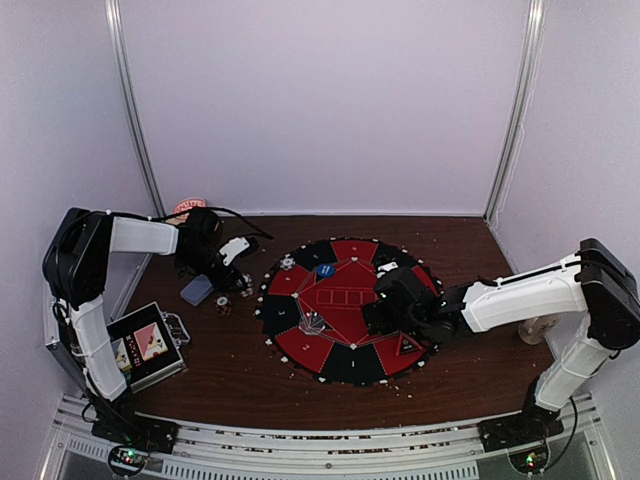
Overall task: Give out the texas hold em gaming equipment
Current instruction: Pick up the pile of poker chips from the pile of poker chips, then place the poker chips pile on the poker table mat.
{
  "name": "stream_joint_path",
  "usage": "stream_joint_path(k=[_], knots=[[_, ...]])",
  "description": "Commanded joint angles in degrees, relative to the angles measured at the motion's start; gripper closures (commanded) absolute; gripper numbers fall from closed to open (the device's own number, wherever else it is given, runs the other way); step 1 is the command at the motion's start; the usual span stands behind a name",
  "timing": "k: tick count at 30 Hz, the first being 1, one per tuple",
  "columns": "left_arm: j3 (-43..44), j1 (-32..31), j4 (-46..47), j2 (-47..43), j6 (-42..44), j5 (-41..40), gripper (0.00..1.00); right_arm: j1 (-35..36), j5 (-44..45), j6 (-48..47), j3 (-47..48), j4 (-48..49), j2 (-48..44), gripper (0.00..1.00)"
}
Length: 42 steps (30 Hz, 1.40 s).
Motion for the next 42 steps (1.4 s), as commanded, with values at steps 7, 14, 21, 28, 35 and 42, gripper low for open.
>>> stream_joint_path(k=[7,14,21,28,35,42], knots=[[-1.02,0.01,2.20,-4.60,-0.31,-1.36,0.69,0.06,0.13,-0.18,0.68,-0.15,-1.17,0.00],[-1.07,-0.12,1.52,-7.38,-0.01,0.00,0.71,0.05,0.39,0.12,0.31,0.28,-1.70,0.00],[0.56,-3.90,0.23,-8.42,-0.10,-1.78,0.71,-0.81,2.99,1.15,-2.53,2.15,-6.70,0.00],[5.92,-10.11,-2.15,-5.79,-0.95,-1.97,0.71,-4.03,4.10,2.36,-5.79,3.37,-12.35,0.00],[14.85,-15.51,-4.95,0.38,-2.27,-0.78,0.71,-6.83,4.31,3.84,-7.14,3.62,-13.42,0.00],[22.80,-20.79,-7.09,7.05,-3.26,-0.88,0.71,-9.13,4.72,5.69,-7.74,3.01,-13.93,0.00]])
